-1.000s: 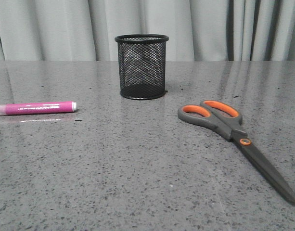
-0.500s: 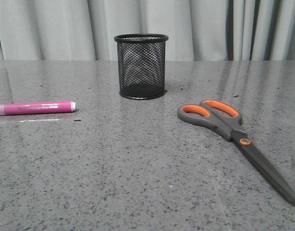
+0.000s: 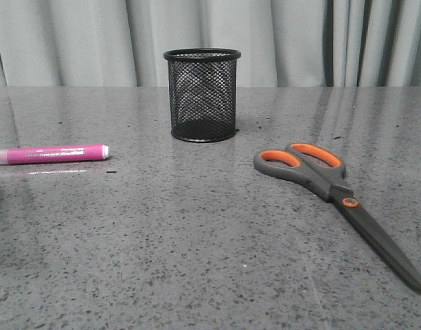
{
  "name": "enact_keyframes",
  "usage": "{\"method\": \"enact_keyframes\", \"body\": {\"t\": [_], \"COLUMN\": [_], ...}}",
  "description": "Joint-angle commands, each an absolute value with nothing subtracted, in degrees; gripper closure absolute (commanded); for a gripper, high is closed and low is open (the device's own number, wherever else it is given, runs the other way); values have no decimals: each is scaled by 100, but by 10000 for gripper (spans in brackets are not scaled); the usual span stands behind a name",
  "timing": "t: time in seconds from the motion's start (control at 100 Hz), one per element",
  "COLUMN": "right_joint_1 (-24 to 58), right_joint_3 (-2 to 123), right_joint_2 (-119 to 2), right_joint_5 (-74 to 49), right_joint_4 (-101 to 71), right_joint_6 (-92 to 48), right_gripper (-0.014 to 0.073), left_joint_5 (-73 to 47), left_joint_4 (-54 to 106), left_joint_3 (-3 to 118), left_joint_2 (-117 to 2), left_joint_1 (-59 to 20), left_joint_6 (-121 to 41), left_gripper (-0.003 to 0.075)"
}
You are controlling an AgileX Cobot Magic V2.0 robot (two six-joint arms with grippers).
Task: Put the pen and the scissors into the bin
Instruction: 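Lower the left gripper onto the pink highlighter and close on it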
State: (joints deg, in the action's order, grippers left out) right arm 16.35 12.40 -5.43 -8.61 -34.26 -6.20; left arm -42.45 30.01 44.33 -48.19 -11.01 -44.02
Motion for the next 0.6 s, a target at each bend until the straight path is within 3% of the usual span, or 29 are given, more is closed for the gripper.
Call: {"method": "enact_keyframes", "body": {"t": [0.0, 0.15, 0.42, 0.59], "right_joint_1": [1628, 1628, 1628, 1628], "right_joint_3": [1449, 1449, 1449, 1449], "right_joint_2": [-650, -650, -650, -650], "right_joint_5": [-555, -730, -1062, -1062], "right_joint_4": [-3389, -3389, -3389, -3384], "right_joint_6": [-707, -707, -707, -707], "right_gripper": [202, 202, 202, 202], "left_joint_5": [-4265, -4511, -5111, -5321], "left_joint_4": [3024, 2778, 1146, 1040], "left_joint_3": [5025, 5530, 6175, 6653], "left_joint_2": [-5378, -6233, -7478, -7993], "left_joint_1": [-1272, -1618, -2183, -2229], "left_joint_6": [-5079, -6200, -6448, -6743], "left_gripper": [444, 412, 426, 426]}}
